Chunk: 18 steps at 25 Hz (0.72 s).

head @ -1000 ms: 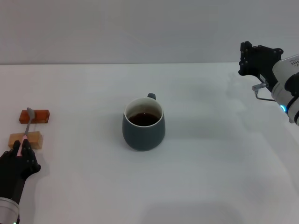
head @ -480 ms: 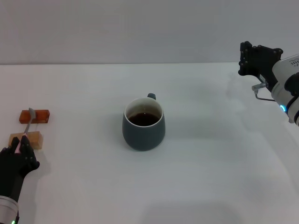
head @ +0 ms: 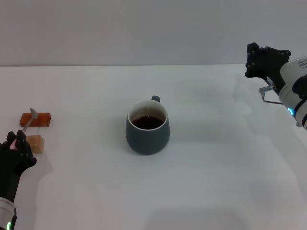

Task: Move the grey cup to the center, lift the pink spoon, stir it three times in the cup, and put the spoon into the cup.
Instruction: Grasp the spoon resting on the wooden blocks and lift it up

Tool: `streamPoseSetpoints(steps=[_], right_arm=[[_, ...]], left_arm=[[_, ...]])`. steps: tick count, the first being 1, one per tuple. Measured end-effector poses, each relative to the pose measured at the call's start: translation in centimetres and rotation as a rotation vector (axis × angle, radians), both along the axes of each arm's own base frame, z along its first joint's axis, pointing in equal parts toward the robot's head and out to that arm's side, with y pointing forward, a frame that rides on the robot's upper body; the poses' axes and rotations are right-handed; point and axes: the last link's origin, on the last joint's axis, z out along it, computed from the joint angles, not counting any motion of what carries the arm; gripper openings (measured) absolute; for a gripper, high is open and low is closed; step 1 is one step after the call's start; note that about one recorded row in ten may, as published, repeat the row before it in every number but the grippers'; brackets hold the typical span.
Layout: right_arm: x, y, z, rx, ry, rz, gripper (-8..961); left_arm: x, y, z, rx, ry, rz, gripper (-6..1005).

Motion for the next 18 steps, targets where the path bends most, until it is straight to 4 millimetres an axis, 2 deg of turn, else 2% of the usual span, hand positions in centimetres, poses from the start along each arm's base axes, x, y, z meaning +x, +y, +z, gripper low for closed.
streamPoseSetpoints(steps=[18], right_arm=[[0.0, 0.0, -0.1, 0.000, 0.002, 0.000, 32]], left_arm=[[0.5, 0.5, 1.3, 0.028, -0.054, -0.054, 145]])
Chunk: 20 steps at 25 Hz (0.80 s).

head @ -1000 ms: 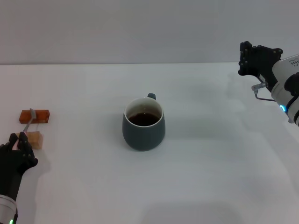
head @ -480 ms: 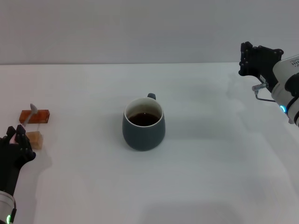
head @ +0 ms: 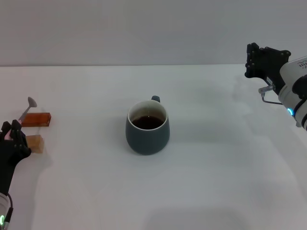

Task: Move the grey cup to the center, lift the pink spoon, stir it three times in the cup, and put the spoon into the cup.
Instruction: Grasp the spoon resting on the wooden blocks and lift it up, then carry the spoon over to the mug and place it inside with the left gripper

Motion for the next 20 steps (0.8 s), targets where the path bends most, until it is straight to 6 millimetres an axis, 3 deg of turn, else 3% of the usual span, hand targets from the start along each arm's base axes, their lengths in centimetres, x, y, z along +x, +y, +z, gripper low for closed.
streamPoseSetpoints(steps=[6, 20], right_arm=[[0.0, 0.0, 0.0, 0.000, 0.000, 0.000, 32], [0.1, 0.0, 0.0, 0.001, 0.001, -0.003, 33]], left_arm=[[0.7, 0.4, 1.1, -0.027, -0.017, -0.009, 145], [4.9, 2.3, 7.7, -0.148, -0.046, -0.066, 145]])
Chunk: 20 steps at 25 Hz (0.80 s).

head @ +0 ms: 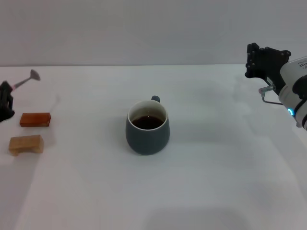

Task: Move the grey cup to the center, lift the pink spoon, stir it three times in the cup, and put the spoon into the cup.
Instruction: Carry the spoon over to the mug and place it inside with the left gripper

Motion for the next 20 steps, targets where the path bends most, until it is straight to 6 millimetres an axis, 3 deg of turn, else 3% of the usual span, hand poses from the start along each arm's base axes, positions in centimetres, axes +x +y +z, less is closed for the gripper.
streamPoseSetpoints(steps=[7, 20], right_arm=[[0.4, -0.2, 0.2, 0.009, 0.006, -0.010, 32], [0.6, -0.1, 0.4, 0.021, 0.012, -0.020, 33]], left_arm=[[3.2, 1.2, 3.0, -0.121, 0.068, 0.021, 145], [8.2, 1.9, 4.4, -0.276, 0.175, -0.024, 145]])
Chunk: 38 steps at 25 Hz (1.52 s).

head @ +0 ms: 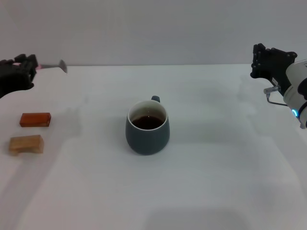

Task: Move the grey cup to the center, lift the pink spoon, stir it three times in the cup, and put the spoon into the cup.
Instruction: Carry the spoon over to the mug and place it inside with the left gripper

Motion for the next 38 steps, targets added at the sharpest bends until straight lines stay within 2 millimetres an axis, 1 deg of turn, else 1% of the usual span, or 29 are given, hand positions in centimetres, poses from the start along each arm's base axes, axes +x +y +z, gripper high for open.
streamPoseSetpoints(steps=[2, 4, 7, 12, 13, 15, 17, 21, 24, 27, 29, 30, 32, 38], right_arm=[[0.0, 0.0, 0.0, 0.002, 0.002, -0.001, 32], [0.0, 0.0, 0.0, 0.002, 0.002, -0.001, 32], [0.0, -0.1, -0.1, 0.001, 0.004, -0.003, 32], [0.1, -0.3, -0.3, 0.000, 0.010, -0.006, 33], [0.1, -0.3, -0.3, 0.000, 0.010, -0.006, 33], [0.1, -0.3, -0.2, 0.000, 0.011, -0.008, 32], [0.0, -0.3, -0.3, 0.000, 0.017, -0.005, 32], [0.0, -0.4, -0.4, 0.000, 0.019, -0.006, 33], [0.0, -0.5, -0.5, -0.002, 0.023, -0.008, 33], [0.0, -0.6, -0.6, -0.003, 0.027, -0.009, 33], [0.0, -0.7, -0.7, -0.003, 0.029, -0.009, 33], [-0.1, -0.7, -0.7, -0.004, 0.032, -0.009, 33], [0.1, -1.0, -0.9, -0.005, 0.037, -0.014, 32], [0.4, -1.3, -1.0, -0.006, 0.042, -0.022, 32]], left_arm=[[1.0, 0.3, 0.1, -0.070, 0.006, -0.023, 145], [1.2, 0.5, 0.2, -0.090, 0.003, -0.032, 145], [2.3, 0.8, 0.3, -0.174, 0.004, -0.091, 145], [3.3, 0.8, 0.4, -0.237, -0.002, -0.148, 145], [3.7, 0.8, 0.3, -0.262, -0.006, -0.170, 145], [3.9, 0.8, 0.2, -0.275, -0.003, -0.179, 145], [5.1, 0.9, -0.3, -0.347, 0.028, -0.229, 145], [5.7, 1.1, -0.7, -0.380, 0.044, -0.254, 145], [5.8, 1.1, -0.8, -0.389, 0.049, -0.259, 145], [6.5, 1.4, -1.5, -0.429, 0.068, -0.289, 145], [6.5, 1.4, -1.5, -0.429, 0.068, -0.289, 145], [6.2, 1.8, -2.1, -0.446, 0.079, -0.291, 145], [6.0, 2.3, -2.6, -0.458, 0.080, -0.289, 145], [5.8, 3.2, -3.1, -0.466, 0.082, -0.291, 145]])
